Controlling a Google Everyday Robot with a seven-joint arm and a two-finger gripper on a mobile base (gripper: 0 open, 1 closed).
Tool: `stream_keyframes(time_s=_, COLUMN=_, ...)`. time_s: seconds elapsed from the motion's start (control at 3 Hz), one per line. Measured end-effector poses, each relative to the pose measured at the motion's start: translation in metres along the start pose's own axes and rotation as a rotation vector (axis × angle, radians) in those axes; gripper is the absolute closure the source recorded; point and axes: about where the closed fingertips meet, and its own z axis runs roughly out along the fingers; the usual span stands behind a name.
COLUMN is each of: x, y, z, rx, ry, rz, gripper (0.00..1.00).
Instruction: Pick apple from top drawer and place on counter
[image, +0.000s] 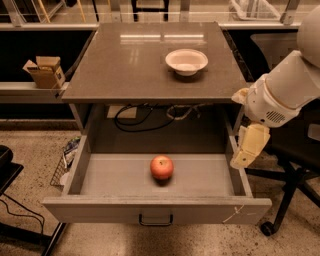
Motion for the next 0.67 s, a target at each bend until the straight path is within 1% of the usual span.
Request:
stream_keyframes(time_s=0.33, x=-0.001, y=0.0, z=0.0, rx=-0.002, ry=0.003, rz=-0.004, gripper=0.0)
stream_keyframes(time_s=0.67, x=-0.004, y=-0.001, z=0.028, rx=-0.051, ry=-0.012, rz=-0.012, gripper=0.0)
